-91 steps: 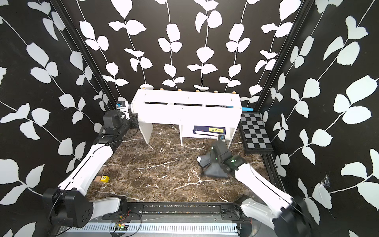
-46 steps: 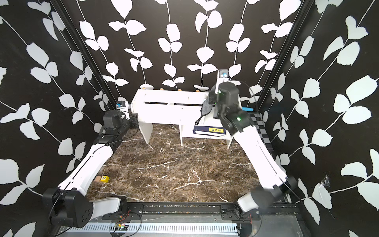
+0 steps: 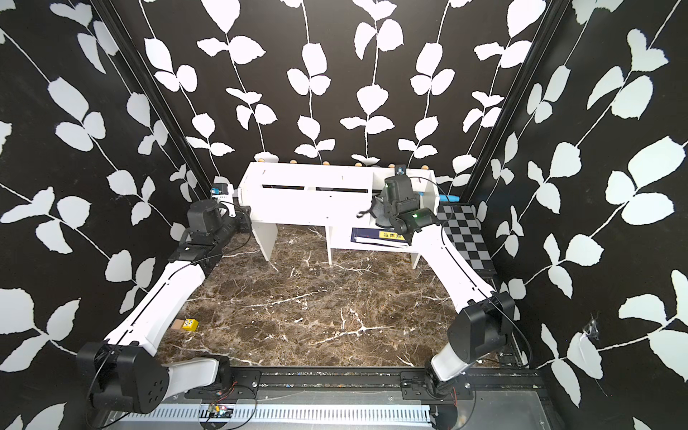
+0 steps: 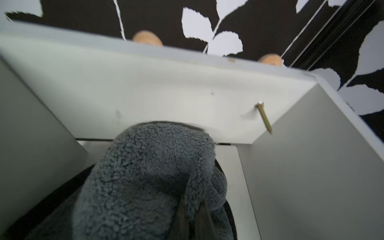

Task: Wipe the bookshelf clean with a cloth
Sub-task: Wipe the dust from the shelf.

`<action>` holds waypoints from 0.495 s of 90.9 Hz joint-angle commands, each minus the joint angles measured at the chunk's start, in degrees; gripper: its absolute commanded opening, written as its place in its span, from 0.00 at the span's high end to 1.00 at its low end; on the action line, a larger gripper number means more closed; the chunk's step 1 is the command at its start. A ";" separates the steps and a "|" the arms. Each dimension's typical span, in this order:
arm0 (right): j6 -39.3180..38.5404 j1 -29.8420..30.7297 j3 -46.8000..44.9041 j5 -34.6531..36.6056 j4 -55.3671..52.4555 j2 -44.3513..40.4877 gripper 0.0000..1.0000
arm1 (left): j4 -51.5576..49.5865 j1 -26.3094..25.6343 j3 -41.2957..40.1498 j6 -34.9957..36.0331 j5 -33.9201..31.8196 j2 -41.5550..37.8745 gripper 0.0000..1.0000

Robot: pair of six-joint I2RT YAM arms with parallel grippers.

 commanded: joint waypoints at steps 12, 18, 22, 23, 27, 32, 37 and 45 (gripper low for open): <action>1.74 0.35 0.81 2.63 -1.48 -4.37 0.41 | 1.77 -1.11 -0.26 -5.20 4.84 -2.20 1.00; 2.62 0.35 1.82 0.74 -2.54 -4.37 0.29 | 1.78 -1.11 -0.28 -5.13 4.84 -2.20 1.00; 3.32 0.35 2.25 -0.45 -3.12 -4.54 0.30 | 1.77 -1.11 -0.29 -5.12 4.80 -2.19 1.00; 3.63 0.35 2.29 -0.76 -3.23 -4.62 0.30 | 1.77 -1.11 -0.30 -5.12 4.82 -2.20 1.00; 4.84 0.35 2.10 -2.48 -3.41 -5.14 0.30 | 1.77 -1.11 -0.29 -5.04 4.76 -2.29 1.00; 6.51 0.33 0.65 -5.54 -2.13 -6.16 0.31 | 1.77 -1.10 -0.38 -4.99 4.63 -2.37 1.00; 8.59 0.35 -0.92 -8.47 -1.29 -6.76 0.30 | 1.77 -1.11 -0.27 -4.95 4.52 -2.36 1.00; 11.01 0.35 -2.79 -13.14 -0.01 -6.34 0.30 | 1.77 -1.11 -0.28 -5.02 4.70 -2.17 1.00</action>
